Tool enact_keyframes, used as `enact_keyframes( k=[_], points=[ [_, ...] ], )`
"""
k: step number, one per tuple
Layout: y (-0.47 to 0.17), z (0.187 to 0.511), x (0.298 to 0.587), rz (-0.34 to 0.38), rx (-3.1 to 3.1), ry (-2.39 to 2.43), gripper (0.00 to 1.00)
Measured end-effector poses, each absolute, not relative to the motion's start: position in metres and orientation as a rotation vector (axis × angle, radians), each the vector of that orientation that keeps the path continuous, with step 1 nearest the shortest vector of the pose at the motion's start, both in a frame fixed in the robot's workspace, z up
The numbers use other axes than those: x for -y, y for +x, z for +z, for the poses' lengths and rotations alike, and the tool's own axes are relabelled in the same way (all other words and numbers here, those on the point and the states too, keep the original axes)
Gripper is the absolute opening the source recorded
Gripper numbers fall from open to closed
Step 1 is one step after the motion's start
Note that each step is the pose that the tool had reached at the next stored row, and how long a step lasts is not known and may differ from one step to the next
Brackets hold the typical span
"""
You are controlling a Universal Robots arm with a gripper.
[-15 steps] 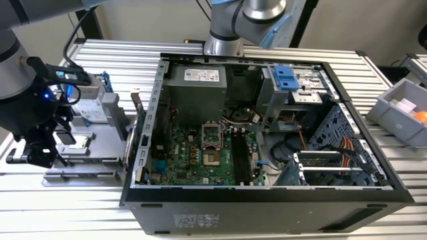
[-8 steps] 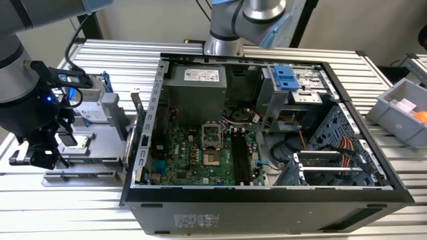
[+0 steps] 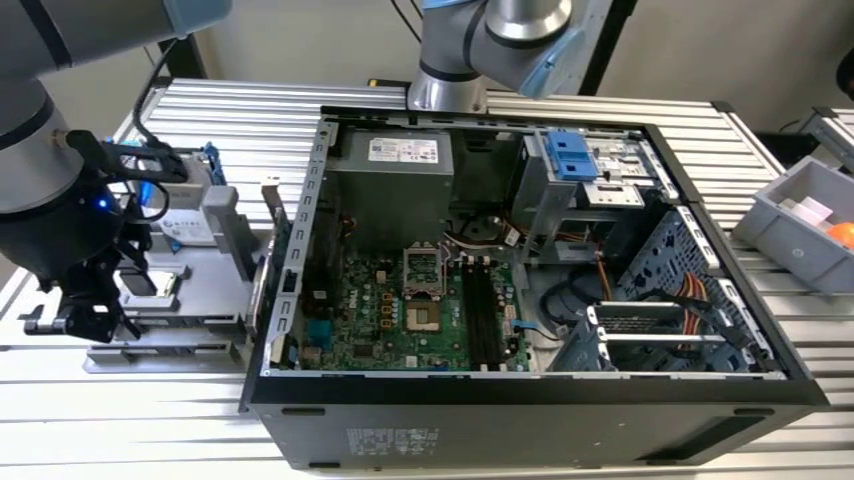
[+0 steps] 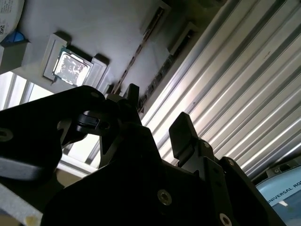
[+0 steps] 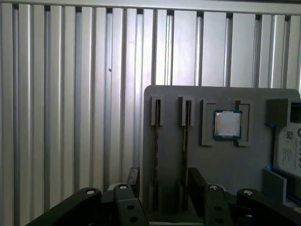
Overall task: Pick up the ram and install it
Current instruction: 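Pick up the ram and move it above insertion slot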
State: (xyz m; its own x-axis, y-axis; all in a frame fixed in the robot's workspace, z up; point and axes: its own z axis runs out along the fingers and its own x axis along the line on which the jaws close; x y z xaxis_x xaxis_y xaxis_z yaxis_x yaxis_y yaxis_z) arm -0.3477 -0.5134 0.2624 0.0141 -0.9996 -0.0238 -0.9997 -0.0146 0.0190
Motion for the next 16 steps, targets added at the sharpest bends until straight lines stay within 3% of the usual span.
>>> enact_keyframes(
  k=[16],
  points=[
    [-0.348, 0.251, 0.513, 0.046, -2.204, -2.236, 1.00]
  ],
)
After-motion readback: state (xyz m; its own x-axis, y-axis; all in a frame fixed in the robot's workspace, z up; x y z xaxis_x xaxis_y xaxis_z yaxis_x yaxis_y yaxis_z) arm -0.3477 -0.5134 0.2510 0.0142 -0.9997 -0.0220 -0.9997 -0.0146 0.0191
